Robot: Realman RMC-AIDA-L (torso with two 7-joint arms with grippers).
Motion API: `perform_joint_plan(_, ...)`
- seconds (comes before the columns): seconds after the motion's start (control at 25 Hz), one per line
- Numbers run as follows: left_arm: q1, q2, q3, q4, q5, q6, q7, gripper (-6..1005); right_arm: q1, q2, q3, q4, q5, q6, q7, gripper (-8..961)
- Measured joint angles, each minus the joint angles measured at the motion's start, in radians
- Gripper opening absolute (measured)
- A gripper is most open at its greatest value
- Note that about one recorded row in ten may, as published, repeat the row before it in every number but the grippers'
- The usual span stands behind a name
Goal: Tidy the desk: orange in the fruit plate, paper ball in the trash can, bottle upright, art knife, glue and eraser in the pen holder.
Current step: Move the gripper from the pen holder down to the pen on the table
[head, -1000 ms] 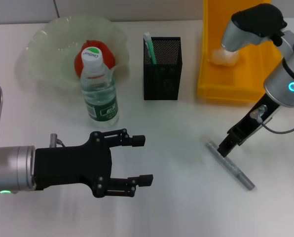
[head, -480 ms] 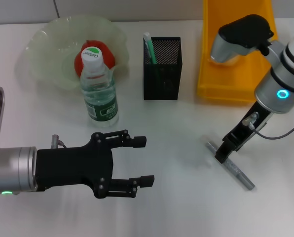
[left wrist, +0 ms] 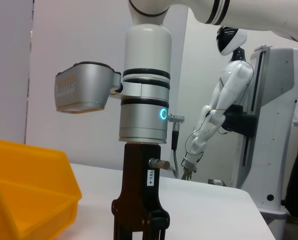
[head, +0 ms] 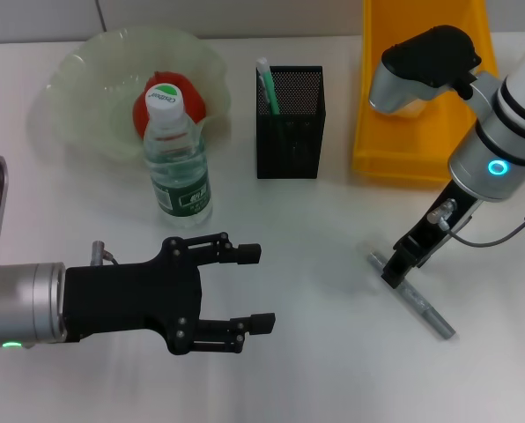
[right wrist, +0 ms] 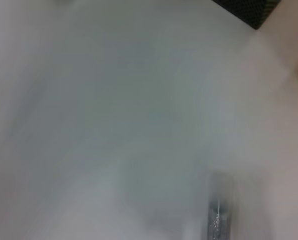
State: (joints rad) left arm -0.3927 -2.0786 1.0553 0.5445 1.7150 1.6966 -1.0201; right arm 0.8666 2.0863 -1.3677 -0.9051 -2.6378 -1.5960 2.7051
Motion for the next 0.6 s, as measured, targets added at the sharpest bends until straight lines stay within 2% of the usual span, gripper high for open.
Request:
perform_joint_plan(0.16, -0.002, 0.000, 0.000, 0.000, 0.000, 0.000, 0.000, 800, 0.000, 0.001, -0.047, 0.002, 0.008, 0.010, 0.001, 521)
perform_joint_plan(0.36, -0.004, 0.000, 0.000, 0.000, 0.000, -0.005, 0.000, 799, 0.010, 0.001, -0.071, 0.020, 0.010, 0.019, 0.008, 387)
perform_joint_plan(0.6, -0.002, 0.000, 0.000, 0.000, 0.000, -0.005, 0.000, 799, 0.014, 0.002, -0.076, 0.027, 0.010, 0.023, 0.010, 385)
